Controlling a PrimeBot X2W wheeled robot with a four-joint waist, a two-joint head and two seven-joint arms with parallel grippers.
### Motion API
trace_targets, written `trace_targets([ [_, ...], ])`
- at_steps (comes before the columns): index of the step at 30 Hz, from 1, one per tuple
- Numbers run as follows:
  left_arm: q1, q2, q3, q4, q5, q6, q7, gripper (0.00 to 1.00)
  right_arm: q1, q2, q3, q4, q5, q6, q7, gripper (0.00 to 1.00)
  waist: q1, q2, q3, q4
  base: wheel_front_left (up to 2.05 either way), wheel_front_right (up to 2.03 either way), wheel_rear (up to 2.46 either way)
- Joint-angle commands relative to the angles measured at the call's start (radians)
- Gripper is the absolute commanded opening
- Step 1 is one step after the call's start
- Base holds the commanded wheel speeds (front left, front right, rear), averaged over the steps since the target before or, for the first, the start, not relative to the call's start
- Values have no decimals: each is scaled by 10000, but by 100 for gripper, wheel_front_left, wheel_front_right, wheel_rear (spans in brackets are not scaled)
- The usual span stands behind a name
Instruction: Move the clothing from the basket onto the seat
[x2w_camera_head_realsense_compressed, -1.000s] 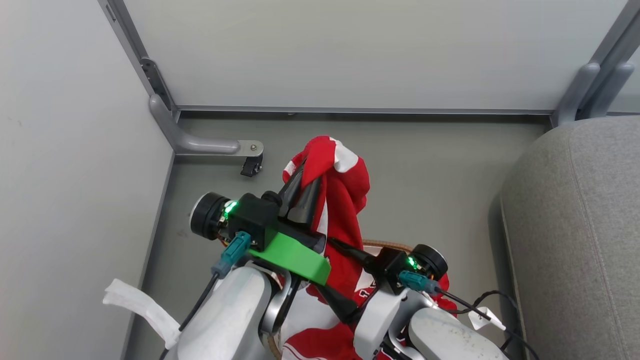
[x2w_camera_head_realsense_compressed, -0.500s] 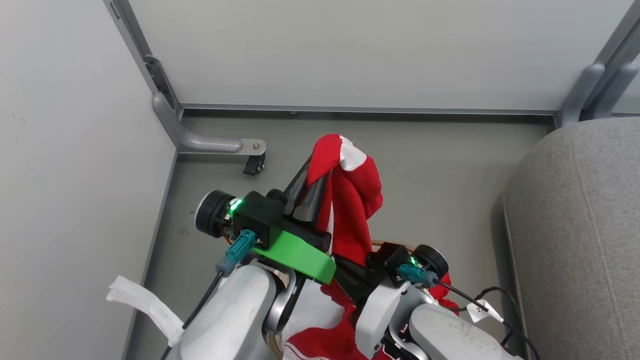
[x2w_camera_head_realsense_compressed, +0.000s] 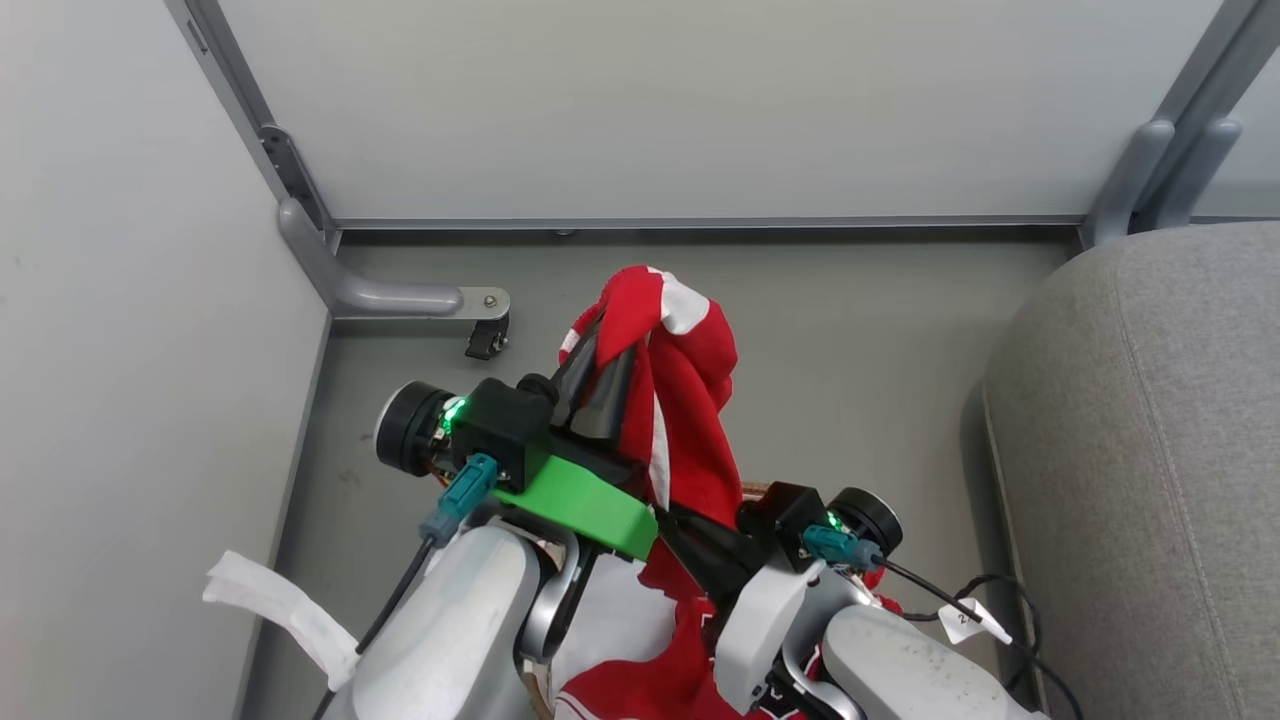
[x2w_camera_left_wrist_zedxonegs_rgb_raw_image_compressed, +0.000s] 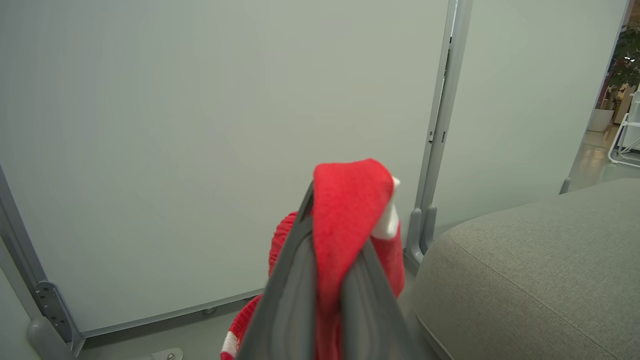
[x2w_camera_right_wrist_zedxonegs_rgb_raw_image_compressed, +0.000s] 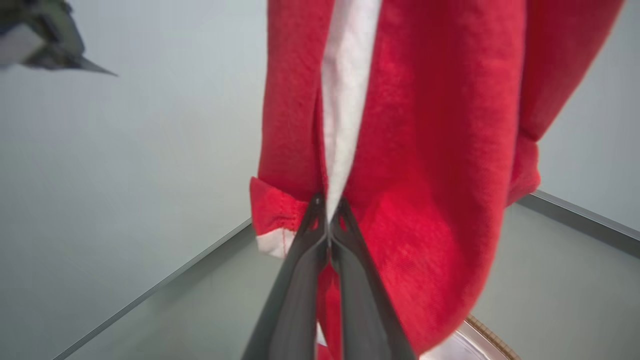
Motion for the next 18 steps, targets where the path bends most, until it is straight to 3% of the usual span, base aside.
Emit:
trace_targets([
  [1,29,18,62,5,96,-7,5,100,122,-41,-47,-71,-67,-10,-20,0,0,0,12,-53,0,0,0],
  [18,563,16,1127,563,649,-254,5,100,555,-46,-966,-813,-798,-10,-21,0,0,0,55,-1038,0,0,0],
])
